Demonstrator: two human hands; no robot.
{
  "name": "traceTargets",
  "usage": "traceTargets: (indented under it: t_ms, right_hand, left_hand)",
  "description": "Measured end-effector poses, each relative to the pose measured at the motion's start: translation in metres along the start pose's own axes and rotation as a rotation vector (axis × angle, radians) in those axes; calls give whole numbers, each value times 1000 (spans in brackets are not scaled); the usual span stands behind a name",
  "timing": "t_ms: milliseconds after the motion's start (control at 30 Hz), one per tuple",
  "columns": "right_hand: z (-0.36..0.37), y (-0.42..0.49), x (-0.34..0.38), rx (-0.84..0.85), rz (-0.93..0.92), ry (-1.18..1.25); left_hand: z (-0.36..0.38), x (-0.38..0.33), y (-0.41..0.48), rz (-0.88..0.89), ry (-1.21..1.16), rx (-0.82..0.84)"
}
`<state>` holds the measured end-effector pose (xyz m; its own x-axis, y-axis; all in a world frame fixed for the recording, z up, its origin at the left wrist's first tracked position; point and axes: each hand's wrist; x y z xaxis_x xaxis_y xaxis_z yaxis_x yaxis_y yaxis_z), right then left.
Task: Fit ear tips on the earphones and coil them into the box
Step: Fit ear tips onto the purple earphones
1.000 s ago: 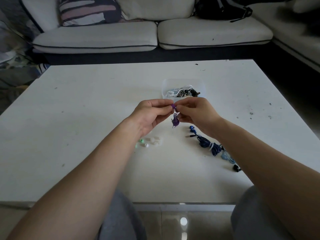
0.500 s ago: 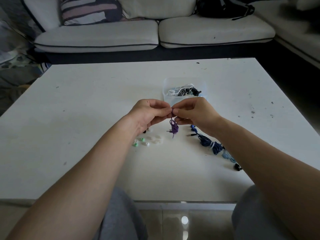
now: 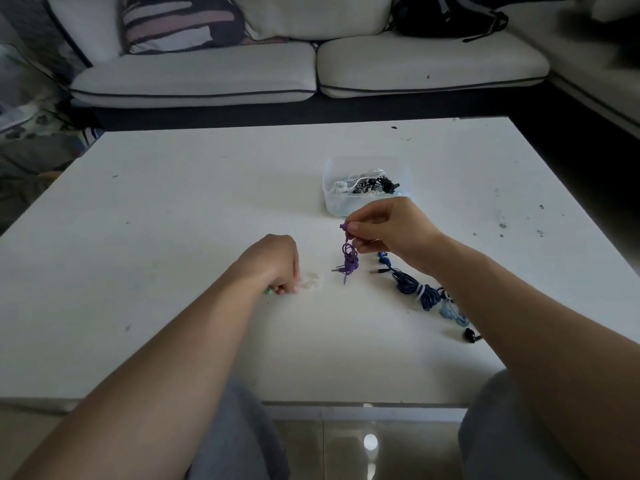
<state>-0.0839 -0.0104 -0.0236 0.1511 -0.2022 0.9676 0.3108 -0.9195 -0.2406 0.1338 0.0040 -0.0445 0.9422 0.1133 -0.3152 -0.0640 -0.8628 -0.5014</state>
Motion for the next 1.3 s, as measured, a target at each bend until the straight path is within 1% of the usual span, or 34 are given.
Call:
traceTargets:
  t_ms: [200,267,333,367,433,500,600,667,767,867,1067,1300]
  right_hand:
    - [-1,-2,1,10,-7,5]
    - [-2,-2,1,12,-11,5]
    - [-2,-2,2,14,-15,4]
    - [-2,-2,3,13,-17,6]
    - [-1,-2,4,1,-26,13]
    - [1,-2,5,-16,-46,17]
    - [2,-2,9,-39,-97,15]
    - [1,-2,12,-54,-124,26]
    - [0,-3,15,-44,-150,28]
    - [-1,-6,16,-13,-166,16]
    - [0,-10,19,45,-202,30]
    - [1,-9,17,28,-182,-15]
  left_hand:
    - [2,-4,1,10,61,-16]
    - [-4,-5,-2,16,1,-37]
    - [-14,-2,-4,30,-88,-110]
    - [-18,-1,-5,45,-166,-152]
    - [-26,-1,-9,98,-430,-192]
    - [-30,-5,-15,156,-710,-187]
    - [-34,-14,-21,222,-1060,-163]
    - [-36,-18,-23,239,-1218,-135]
    - [-38,-21,-25,259,-1362,-92]
    - [-39,-21,-26,286,-1404,-72]
    - [-36,-24,-26,296,-1371,-56]
    - [-35,-28,-26,313,-1351,-30]
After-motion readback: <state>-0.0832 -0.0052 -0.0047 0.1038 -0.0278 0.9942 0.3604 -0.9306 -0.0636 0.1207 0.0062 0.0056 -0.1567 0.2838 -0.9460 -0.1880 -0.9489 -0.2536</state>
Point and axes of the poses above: each hand's wrist, its own y-axis towards the middle knuckle, its own z-axis out of the palm, x = y × z, and after that the axes turned 3 degrees about z, right-handed
